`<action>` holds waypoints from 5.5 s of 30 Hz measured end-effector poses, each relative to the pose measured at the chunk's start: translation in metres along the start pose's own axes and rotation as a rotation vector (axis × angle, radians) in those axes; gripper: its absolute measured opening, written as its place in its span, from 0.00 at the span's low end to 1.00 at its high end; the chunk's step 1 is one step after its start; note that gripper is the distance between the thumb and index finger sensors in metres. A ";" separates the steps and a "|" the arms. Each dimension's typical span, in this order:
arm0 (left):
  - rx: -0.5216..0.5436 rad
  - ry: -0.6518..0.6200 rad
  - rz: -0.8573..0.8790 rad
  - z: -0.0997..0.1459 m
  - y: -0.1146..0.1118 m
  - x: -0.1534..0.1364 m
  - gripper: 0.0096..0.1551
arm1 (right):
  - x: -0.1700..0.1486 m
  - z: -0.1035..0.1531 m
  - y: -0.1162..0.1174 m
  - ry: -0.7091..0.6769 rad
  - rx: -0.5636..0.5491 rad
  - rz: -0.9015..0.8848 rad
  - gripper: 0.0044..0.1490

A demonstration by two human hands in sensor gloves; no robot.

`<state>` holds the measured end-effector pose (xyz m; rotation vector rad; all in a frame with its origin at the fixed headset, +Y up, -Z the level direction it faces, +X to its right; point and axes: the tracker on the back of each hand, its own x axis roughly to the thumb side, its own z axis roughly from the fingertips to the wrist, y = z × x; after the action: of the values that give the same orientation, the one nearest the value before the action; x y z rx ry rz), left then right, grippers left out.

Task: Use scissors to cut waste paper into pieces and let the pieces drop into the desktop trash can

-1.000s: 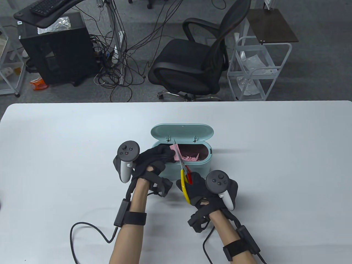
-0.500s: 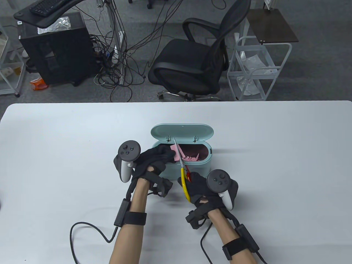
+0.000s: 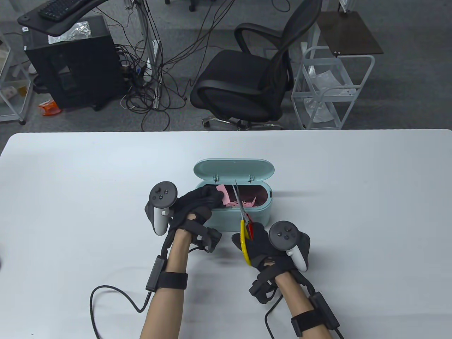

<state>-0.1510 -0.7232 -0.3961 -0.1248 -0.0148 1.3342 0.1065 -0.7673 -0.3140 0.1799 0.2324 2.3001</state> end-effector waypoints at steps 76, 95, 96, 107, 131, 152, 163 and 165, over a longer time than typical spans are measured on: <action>-0.027 -0.016 -0.126 -0.002 -0.002 0.004 0.22 | 0.018 -0.010 -0.004 -0.014 -0.060 0.028 0.42; -0.052 -0.026 -0.130 -0.002 -0.001 0.005 0.22 | 0.023 -0.016 -0.012 -0.027 -0.096 -0.062 0.36; -0.044 -0.025 -0.124 -0.002 -0.001 0.004 0.22 | 0.022 -0.016 -0.012 -0.022 -0.097 -0.067 0.36; -0.028 -0.027 -0.090 0.000 -0.001 0.003 0.21 | 0.017 -0.009 -0.013 -0.004 -0.037 -0.006 0.46; -0.007 -0.022 -0.032 0.000 0.002 0.000 0.22 | 0.019 -0.003 -0.008 -0.072 -0.199 0.173 0.38; -0.054 -0.032 -0.107 -0.003 0.002 0.002 0.22 | 0.021 -0.011 -0.021 -0.036 -0.080 0.124 0.38; -0.045 -0.038 -0.090 -0.003 0.002 0.001 0.22 | 0.021 -0.010 -0.027 -0.028 -0.133 0.099 0.35; -0.031 -0.041 -0.085 -0.003 0.001 0.001 0.22 | 0.022 -0.010 -0.027 -0.028 -0.140 0.098 0.35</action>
<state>-0.1516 -0.7222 -0.3989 -0.1219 -0.0744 1.2518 0.1093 -0.7347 -0.3282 0.1546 0.0487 2.3995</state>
